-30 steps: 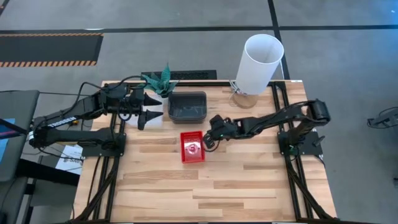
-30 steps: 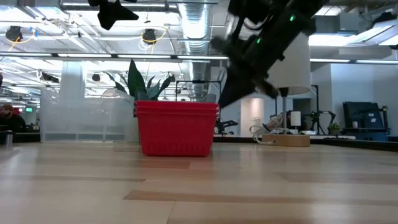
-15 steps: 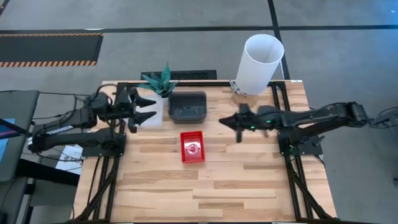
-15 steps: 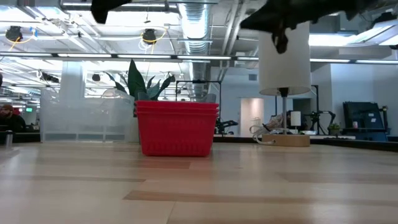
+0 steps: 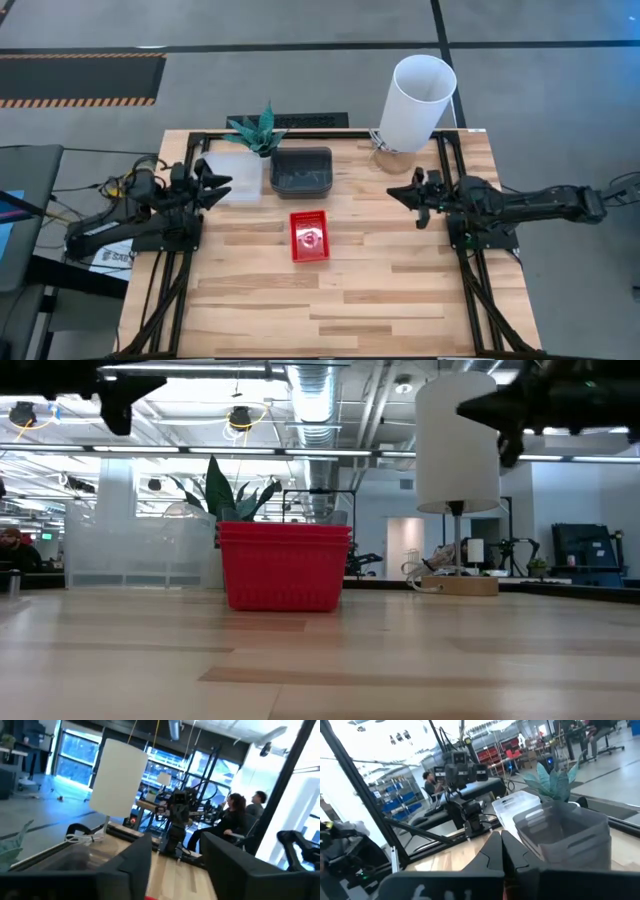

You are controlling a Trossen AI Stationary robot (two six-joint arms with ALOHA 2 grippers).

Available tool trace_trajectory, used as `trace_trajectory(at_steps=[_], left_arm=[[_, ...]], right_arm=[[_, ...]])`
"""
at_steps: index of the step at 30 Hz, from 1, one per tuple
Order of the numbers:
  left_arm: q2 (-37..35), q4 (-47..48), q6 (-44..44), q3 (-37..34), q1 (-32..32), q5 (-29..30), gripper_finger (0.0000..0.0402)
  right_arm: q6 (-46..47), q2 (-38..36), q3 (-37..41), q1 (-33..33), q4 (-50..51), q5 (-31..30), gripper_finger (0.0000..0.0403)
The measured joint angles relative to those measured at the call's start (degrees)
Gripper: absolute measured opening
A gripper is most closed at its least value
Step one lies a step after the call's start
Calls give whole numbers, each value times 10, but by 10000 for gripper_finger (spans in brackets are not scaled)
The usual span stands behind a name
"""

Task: Stack baskets by color
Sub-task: Return to Home Position

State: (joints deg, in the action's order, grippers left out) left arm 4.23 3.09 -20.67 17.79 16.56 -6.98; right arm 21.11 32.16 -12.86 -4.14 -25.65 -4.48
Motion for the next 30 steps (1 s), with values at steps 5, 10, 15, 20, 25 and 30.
trace_trajectory(at_steps=[5,10,15,20,25,30], left_arm=[[-42,-3,-3,-35,0,-16,71],[-33,8,-23,-55,0,-38,8],[-42,50,-25,-57,0,-15,1],[-41,52,-7,-58,0,8,0],[-40,-14,-6,-87,0,11,0],[-40,-101,-31,-152,0,0,0]], right_arm=[[7,-83,64,-1,6,0,1],[7,-155,90,-1,93,0,1],[13,-238,92,-2,238,-4,1],[3,-321,91,-2,325,-42,1],[-34,-319,93,-14,319,-57,1],[-58,-321,93,-37,324,-33,1]])
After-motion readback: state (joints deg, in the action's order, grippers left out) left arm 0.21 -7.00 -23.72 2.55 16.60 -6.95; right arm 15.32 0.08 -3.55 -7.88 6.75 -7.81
